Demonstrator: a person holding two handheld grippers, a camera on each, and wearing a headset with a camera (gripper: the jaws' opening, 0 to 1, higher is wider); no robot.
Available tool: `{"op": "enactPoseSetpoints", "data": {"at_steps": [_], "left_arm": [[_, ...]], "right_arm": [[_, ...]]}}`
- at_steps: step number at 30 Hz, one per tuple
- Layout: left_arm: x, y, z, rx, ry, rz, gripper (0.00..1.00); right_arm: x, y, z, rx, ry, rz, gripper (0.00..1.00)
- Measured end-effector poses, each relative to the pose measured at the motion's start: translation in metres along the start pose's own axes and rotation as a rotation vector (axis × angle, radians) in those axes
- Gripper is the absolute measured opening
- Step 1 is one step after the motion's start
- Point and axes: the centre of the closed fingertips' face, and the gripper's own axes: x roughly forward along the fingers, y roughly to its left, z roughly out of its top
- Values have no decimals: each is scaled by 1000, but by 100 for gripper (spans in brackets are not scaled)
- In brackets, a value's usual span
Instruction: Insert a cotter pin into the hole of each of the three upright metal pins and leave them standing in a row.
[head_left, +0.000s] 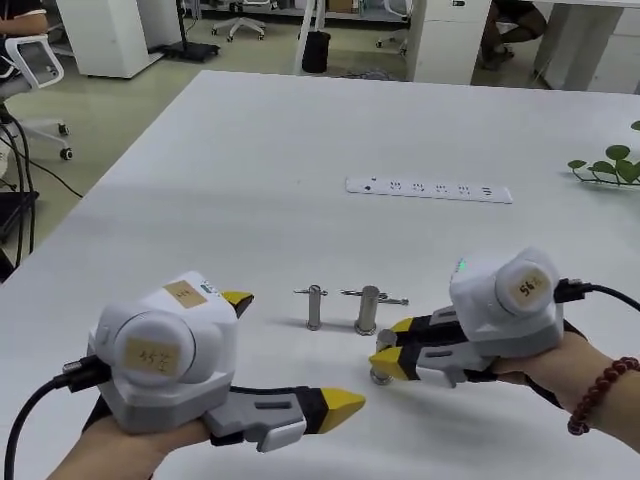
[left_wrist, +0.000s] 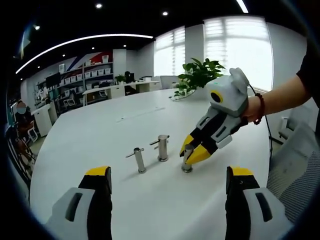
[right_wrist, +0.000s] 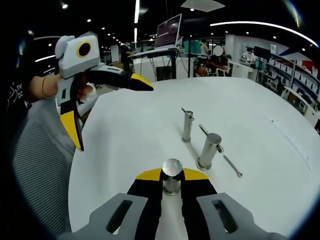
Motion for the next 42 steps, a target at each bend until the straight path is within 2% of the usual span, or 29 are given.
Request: {"op": "enactPoseSetpoints", "data": {"at_steps": [7,14,18,22,30,33,42], "left_arm": [[1,-2,-1,7,7,-9,94],[2,-4,-5,17,21,-18,94],[2,-5,-5,16,20,-21,95],[2,-4,-4,8,15,-17,95],[2,-3,-4,1,11,-13,95],[2,-4,-4,2,12,-15,95],[2,-3,-2,-1,7,-12,95]], "right_arm": [[0,2,-1,-23,4,18,9],[1,3,-2,-7,30,35,9],[2,3,-3,-13,30,35,9],[2,4,-3,11,24,36,11],[-4,6,1,55,18,38,20],[-9,5,4,62,8,38,22],[-30,1,21,148,-29,47,37]]}}
